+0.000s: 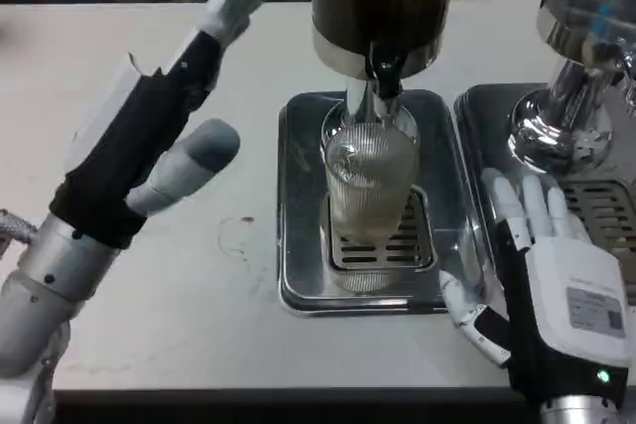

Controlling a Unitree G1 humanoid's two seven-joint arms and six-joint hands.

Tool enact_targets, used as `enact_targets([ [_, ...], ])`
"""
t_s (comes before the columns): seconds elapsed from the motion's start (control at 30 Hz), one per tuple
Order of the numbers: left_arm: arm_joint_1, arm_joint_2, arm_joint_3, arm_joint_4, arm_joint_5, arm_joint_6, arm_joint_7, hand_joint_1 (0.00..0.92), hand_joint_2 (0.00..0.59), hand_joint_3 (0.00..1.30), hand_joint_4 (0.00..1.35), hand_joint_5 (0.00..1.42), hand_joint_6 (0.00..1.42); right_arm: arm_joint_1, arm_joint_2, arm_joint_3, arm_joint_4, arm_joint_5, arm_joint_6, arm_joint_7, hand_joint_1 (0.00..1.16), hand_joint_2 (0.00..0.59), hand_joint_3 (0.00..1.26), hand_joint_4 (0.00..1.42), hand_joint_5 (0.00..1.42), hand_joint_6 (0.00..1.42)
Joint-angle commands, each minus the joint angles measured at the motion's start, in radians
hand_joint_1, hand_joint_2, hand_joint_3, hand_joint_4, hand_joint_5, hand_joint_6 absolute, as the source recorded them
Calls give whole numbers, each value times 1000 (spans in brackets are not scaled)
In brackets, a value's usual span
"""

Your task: Grasp the cup under the faucet to collect the drink, then remove the cup.

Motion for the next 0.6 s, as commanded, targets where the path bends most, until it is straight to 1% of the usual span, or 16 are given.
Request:
enact_targets([
  [0.03,-56,-20,11,-17,-14,51,-70,0,68,0,0,0,0,-7,6,-6,4,2,-5,-10,278,446,74,0,0,97],
  [0.1,-74,-32,13,-9,-4,58,-89,0,68,0,0,0,0,-6,8,-7,2,2,-4,-12,276,446,74,0,0,97],
  [0.33,-205,-82,-6,96,31,90,-170,0,69,0,0,0,0,7,20,-12,-6,0,4,-20,272,446,74,0,0,97],
  [0.6,-300,-134,-22,219,61,87,-221,0,67,0,0,0,0,21,40,-11,-10,-6,9,-33,269,446,74,0,0,97],
])
